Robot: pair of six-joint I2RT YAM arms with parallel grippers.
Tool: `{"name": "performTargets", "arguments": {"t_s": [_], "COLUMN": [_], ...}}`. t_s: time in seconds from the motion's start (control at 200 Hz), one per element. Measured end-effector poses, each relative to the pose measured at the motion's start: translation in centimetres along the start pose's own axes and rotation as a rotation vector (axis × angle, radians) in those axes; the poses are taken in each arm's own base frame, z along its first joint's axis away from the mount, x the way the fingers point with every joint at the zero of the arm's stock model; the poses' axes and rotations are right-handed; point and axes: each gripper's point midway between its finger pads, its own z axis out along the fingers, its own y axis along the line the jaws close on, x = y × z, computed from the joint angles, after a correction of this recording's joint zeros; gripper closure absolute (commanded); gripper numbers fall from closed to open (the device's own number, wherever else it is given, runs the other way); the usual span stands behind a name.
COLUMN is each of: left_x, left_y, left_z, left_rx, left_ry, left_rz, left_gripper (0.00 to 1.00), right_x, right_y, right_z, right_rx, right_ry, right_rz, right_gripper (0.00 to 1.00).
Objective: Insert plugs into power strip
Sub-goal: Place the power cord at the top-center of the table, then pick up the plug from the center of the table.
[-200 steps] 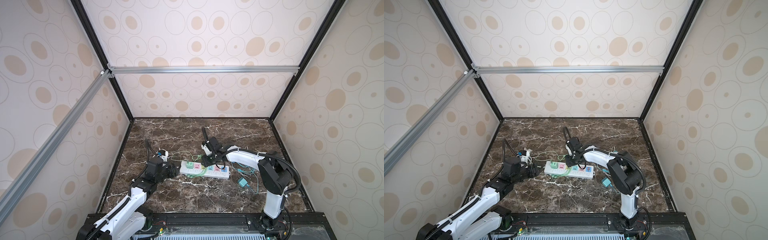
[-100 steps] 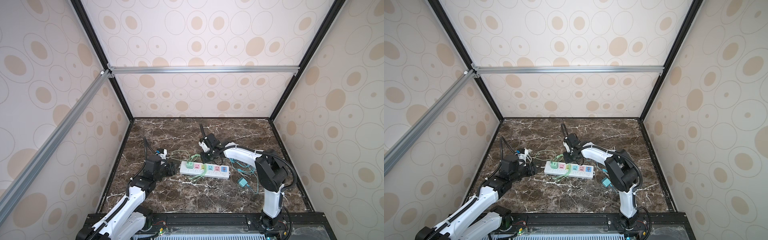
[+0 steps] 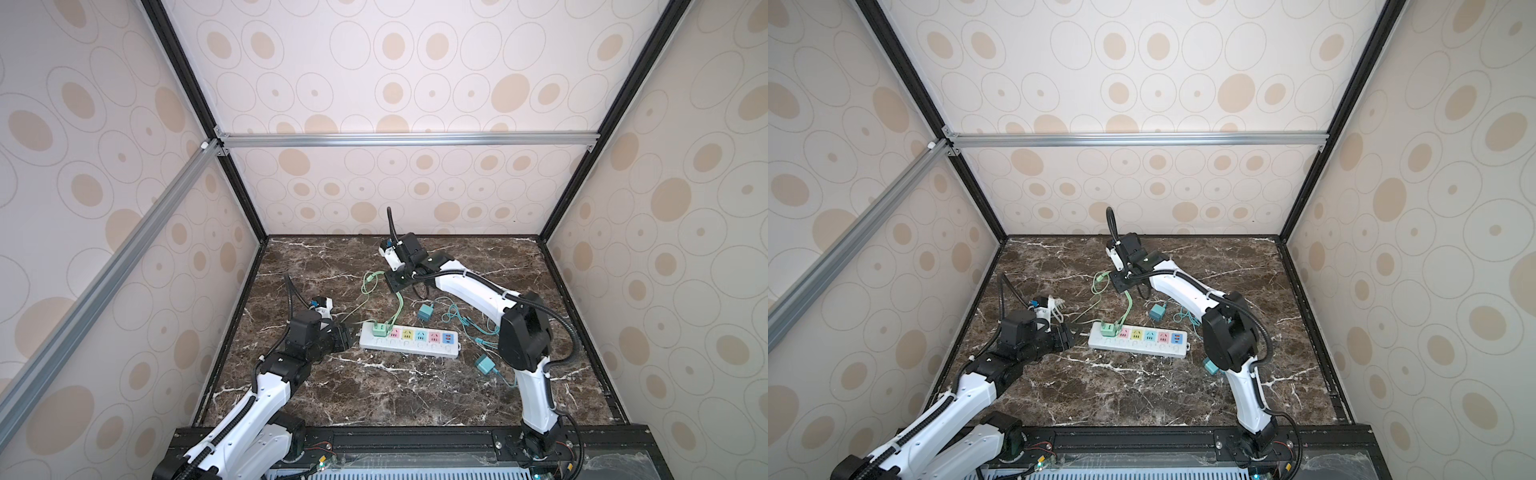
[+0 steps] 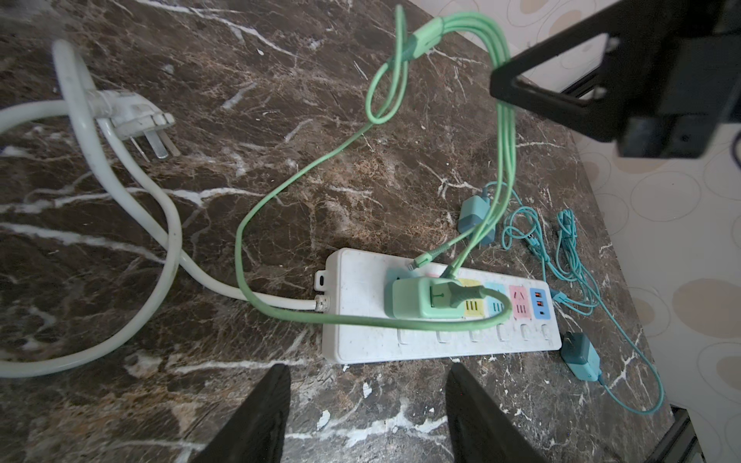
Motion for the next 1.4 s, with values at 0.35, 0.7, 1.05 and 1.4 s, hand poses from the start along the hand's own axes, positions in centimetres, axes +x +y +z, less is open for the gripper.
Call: {"name": "performTargets", "arguments": {"t_s": [0.35,0.7,1.05,1.4], "left_x": [0.5,0.9,1.0,0.5], "left_y": [0.3,-0.1,-0.1,-0.9], "left_z": [0.1,1.1,2.1,1.5], "left_rx": [0.0,0.039,0.055,0.09], "left_ry": [0.008,0.029,0.029,0.008], "left_rz": [-0.004,-0.005,-0.005,0.005], "left_gripper": [0.38,0.29,0.28,0.24], "right_x": [0.4,7.7,15.8,14.5], "right_y": [-2.4,-8.3,-12.1,-9.5], "right_z": [1.7,-7.4,-8.7,-4.1], "right_rx": [0.135,0.227,0.149,-0.017], "right_ry": [0.029,0.102,0.202,0.158], "right_rz": [-0.053,0.083,0.359,0.532], "right_gripper": [0.47,0.42,0.44,0.36]}}
